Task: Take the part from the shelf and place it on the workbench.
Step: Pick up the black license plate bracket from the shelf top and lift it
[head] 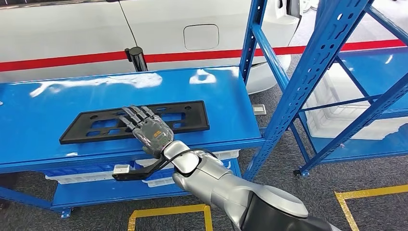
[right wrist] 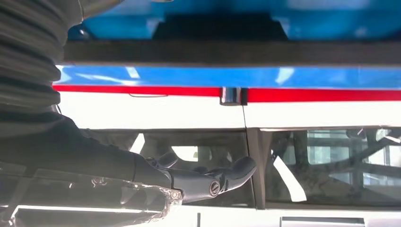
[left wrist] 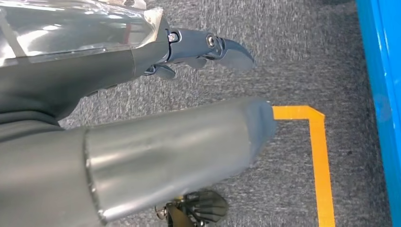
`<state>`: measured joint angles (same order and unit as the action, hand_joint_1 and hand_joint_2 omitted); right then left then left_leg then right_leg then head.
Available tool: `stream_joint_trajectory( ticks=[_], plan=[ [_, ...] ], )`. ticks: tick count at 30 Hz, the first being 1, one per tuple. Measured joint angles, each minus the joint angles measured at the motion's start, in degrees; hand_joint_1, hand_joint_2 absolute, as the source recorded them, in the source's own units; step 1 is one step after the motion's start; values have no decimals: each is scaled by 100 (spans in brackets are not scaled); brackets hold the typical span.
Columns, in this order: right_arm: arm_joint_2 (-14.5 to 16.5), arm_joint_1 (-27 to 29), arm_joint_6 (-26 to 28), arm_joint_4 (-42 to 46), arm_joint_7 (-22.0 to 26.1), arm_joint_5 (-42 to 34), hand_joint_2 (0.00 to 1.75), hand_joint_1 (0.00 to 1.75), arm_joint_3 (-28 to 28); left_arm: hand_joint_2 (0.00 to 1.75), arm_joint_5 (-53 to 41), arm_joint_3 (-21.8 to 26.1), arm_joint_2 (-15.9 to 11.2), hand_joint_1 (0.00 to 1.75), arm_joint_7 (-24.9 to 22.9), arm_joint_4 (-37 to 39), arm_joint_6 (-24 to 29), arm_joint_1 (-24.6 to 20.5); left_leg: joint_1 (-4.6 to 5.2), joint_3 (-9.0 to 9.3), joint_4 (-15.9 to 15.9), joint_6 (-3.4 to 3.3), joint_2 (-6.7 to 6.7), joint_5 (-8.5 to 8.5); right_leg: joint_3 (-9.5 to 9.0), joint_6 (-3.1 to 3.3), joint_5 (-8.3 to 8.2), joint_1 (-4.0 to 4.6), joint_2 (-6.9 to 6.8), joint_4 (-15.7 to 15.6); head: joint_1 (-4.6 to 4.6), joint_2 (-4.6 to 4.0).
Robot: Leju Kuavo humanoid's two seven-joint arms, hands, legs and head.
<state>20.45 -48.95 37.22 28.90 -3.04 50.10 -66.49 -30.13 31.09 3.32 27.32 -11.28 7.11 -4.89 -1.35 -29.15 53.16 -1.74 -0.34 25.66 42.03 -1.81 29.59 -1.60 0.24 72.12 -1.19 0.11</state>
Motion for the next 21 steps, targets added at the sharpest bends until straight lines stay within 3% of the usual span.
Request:
stream_joint_trajectory(
  ticks=[1, 3, 4, 6, 8, 10, 11, 13, 14, 15, 16, 19, 21],
  plan=[
    [-8, 8, 13, -1, 0, 9, 175, 0, -9, 0, -1, 1, 7, 0, -2, 0, -1, 2, -25, 4, 23, 38, -21, 23, -68, -76, -114, -31, -1, -179, 1, 0],
    [-14, 5, 45, -1, 4, 30, 175, 0, -28, 0, -1, 3, 11, 0, -11, -1, 1, 1, -70, -14, 136, 163, -63, 114, -406, -227, -406, -95, 15, -890, -1, 0],
    [-12, 4, 56, 2, 8, 39, 175, 0, -40, 0, -1, 4, 5, 0, -17, -1, 3, -2, -79, -44, 219, 233, -84, 172, -540, -242, -487, -114, 38, -1161, 3, 0],
    [-9, 15, 60, 8, 10, 50, 175, 0, -66, 0, -1, 8, -4, 0, -31, -2, 7, -1, -79, -115, 326, 330, -114, 245, -608, -159, -479, -109, 72, -1289, 13, 0],
    [6, 17, 56, 25, 6, 63, 175, 0, -85, 0, -1, 13, 1, 0, -43, -2, 8, 9, -105, -132, 340, 369, -121, 269, -588, -48, -459, -96, 69, -1257, 24, 0],
    [32, 1, 55, 55, 5, 81, 175, 0, -96, 0, -1, 25, 2, 0, -50, -2, 10, 11, -128, -217, 549, 389, -67, 404, -602, 29, -445, -97, 63, -1260, 27, 0],
    [45, -3, 56, 71, 5, 88, 175, 0, -101, 0, -1, 32, 2, 0, -50, -2, 11, 9, -129, -358, 834, 394, -35, 549, -614, 58, -437, -92, 54, -1264, 28, 0],
    [57, -1, 57, 90, 7, 96, 175, 0, -114, 0, -1, 47, -1, 0, -50, -2, 15, 10, -116, -806, 1643, 389, 5, 880, -622, 94, -419, -55, 28, -1264, 31, 0],
    [57, 6, 60, 93, 9, 97, 175, 0, -121, 0, -1, 53, -2, 0, -51, -2, 16, 14, -114, -1001, 1950, 381, 9, 956, -625, 104, -411, -34, 15, -1263, 30, 0],
    [57, 12, 62, 95, 12, 98, 175, 0, -130, 0, -2, 59, -2, 0, -52, -2, 17, 17, -111, -1110, 2073, 363, 11, 927, -630, 113, -406, -16, 5, -1262, 30, 0],
    [57, 14, 67, 99, 19, 98, 175, 0, -138, 0, -5, 67, -2, 0, -53, -2, 19, 19, -105, -1095, 1955, 334, 15, 777, -640, 119, -401, -2, -2, -1262, 31, 0],
    [76, 1, 87, 134, 43, 98, 175, 0, -152, 0, -26, 95, -6, 0, -54, -2, 23, 15, -49, -644, 902, 224, 92, 188, -679, 123, -386, 34, -13, -1262, 29, 0],
    [82, -4, 103, 152, 50, 98, 175, 0, -158, 0, -29, 104, -8, 0, -54, -2, 25, 6, 7, -503, 575, 197, 132, 106, -684, 98, -379, 59, -28, -1270, 27, 0]
  ],
)
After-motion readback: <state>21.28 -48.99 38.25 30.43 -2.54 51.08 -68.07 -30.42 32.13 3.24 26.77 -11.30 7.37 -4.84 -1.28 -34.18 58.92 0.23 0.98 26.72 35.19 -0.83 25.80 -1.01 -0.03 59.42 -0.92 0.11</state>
